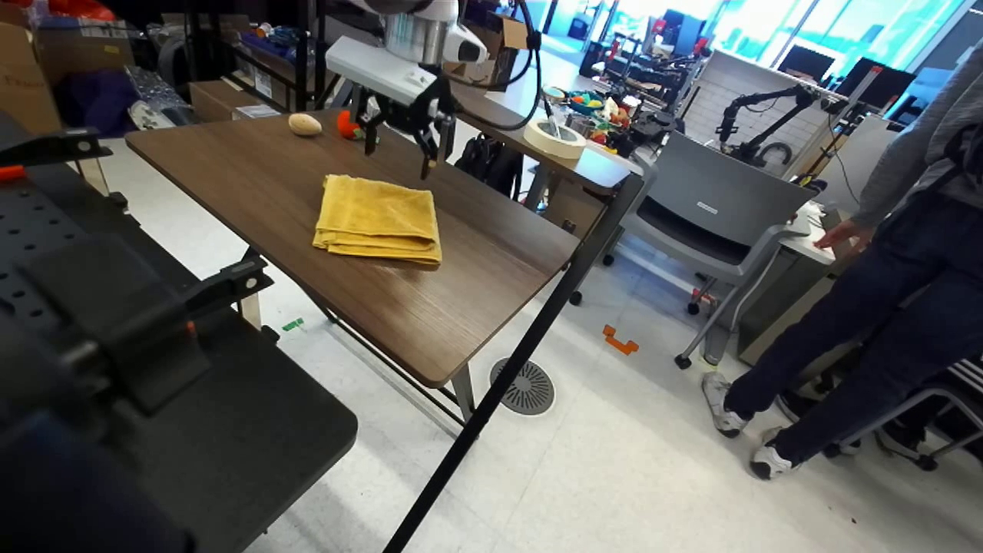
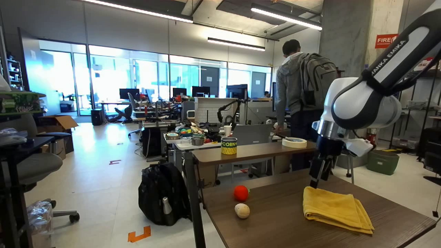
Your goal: Wipe the table with the towel
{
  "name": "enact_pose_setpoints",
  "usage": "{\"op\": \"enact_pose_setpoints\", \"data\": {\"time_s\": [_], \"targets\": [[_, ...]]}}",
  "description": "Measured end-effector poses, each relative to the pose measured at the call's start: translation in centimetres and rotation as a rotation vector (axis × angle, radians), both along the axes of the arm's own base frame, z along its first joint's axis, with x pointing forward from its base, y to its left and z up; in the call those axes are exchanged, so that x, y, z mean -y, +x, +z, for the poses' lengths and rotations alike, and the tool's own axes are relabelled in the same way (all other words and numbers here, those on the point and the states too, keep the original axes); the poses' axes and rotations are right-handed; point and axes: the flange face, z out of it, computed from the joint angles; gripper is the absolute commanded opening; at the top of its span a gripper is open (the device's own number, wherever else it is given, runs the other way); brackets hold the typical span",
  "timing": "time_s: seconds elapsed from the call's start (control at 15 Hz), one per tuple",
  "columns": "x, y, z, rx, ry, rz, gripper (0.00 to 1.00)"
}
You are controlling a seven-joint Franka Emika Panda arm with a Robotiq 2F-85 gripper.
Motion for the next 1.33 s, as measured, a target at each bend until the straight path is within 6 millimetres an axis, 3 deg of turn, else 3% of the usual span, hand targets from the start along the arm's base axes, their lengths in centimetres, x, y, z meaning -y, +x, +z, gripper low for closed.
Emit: {"op": "enact_pose_setpoints", "data": {"time_s": [0.27, 0.4, 0.6, 0.73, 0.87, 1.2, 1.33], "targets": [[0.3, -1.3, -7.0, -0.221, 0.036, 0.017, 1.00], [0.4, -1.3, -9.4, -0.284, 0.047, 0.020, 1.00], [0.5, -0.7, -9.2, -0.310, 0.047, 0.018, 1.00], [1.8, 0.3, -8.9, -0.224, 0.007, -0.010, 1.00], [4.8, 1.6, -8.5, -0.141, -0.043, -0.065, 1.00], [16.4, 3.8, -7.9, 0.030, -0.161, -0.257, 1.00], [18.4, 4.0, -8.9, 0.078, -0.188, -0.326, 1.00]]}}
